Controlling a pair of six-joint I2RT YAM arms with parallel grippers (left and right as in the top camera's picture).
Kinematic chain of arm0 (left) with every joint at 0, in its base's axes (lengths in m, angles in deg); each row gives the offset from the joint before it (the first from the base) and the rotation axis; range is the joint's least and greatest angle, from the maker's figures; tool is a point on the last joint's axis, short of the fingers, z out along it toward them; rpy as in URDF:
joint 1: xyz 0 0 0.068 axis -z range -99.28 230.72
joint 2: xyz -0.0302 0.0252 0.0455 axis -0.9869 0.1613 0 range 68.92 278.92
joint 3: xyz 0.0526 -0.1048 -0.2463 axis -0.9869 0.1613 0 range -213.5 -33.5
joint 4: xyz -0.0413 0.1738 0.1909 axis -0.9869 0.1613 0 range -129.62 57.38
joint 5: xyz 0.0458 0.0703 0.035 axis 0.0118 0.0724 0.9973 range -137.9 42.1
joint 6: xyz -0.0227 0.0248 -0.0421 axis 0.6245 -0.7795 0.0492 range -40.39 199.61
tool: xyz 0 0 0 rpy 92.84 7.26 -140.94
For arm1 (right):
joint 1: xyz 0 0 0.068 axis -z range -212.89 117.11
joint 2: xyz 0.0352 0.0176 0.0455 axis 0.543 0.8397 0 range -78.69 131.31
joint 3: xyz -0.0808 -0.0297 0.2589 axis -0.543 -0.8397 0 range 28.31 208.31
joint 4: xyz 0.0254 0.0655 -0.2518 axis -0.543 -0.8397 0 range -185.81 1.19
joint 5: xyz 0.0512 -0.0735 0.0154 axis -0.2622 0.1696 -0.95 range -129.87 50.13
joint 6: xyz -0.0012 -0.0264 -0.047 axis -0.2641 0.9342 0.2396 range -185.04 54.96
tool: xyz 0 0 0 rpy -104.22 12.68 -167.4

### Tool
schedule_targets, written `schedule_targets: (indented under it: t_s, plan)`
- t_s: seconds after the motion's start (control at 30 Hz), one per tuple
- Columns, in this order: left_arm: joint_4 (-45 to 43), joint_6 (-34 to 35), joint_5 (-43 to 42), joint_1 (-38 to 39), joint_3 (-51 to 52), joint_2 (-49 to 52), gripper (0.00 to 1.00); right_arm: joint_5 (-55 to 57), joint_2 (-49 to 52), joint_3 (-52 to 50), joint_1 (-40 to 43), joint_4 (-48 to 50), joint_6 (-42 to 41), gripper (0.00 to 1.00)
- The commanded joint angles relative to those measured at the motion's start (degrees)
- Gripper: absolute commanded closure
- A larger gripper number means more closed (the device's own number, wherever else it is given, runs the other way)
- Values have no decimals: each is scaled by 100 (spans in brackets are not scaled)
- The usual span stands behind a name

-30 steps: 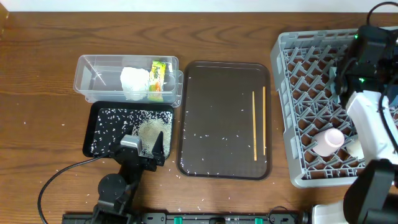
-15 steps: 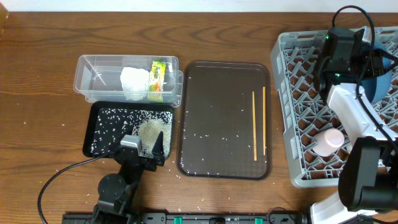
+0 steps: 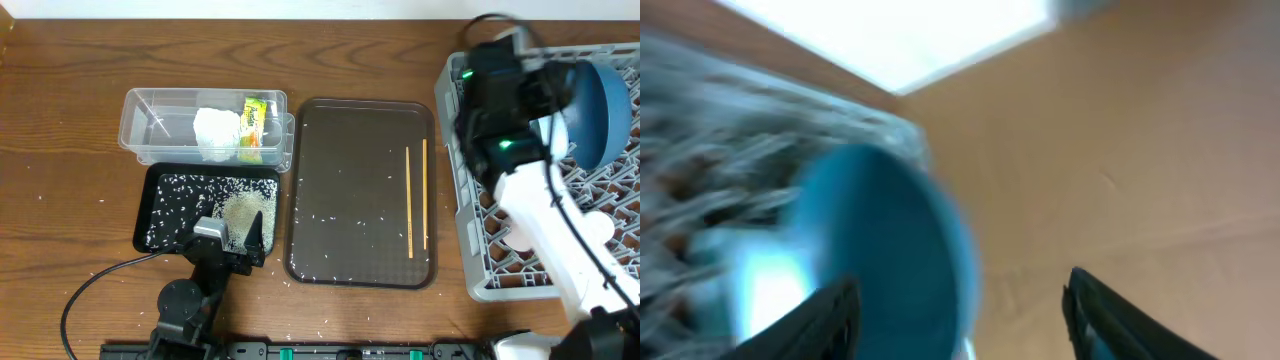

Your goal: Sort waste into correct bins and load items into the dishwasher rack

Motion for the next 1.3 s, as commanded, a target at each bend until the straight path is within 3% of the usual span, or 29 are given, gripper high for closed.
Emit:
schedule_targets:
  t_s: [0.0, 0.13, 0.23, 0.3, 0.4, 0.93, 1.0, 1.07, 1.1, 1.27]
  plan:
    - [76, 50, 11, -28, 155, -39, 10, -1270, -42, -11, -560, -1049, -1451, 35]
    - [76, 50, 9, -28, 155, -39, 10, -4245, -28, -11, -914, -2494, -3735, 34]
    - [76, 50, 9, -28, 155, -39, 10, -6030, -15, -13, -929, -2903, -5101, 45]
    - [76, 50, 9, -28, 155, -39, 10, -6518, 13, -15, -933, -3206, -5722, 46]
    - [74, 52, 9, -28, 155, -39, 10, -6321, 142, -74, -935, -3668, -6417, 46]
    - [76, 50, 11, -28, 155, -39, 10, -6214, 1768, -1051, -940, -2804, -7005, 68]
    - [76, 50, 11, -28, 155, -39, 10, -6212, 1937, -1051, -940, -2774, -7007, 76]
    - [76, 50, 9, -28, 155, -39, 10, -6234, 2024, -1051, -940, -2833, -7005, 95]
    - [74, 50, 9, -28, 155, -39, 10, -6229, 2022, -1051, -938, -2833, -6999, 99]
    - [76, 50, 11, -28, 155, -39, 10, -6297, 1580, -1008, -890, -2708, -6282, 99]
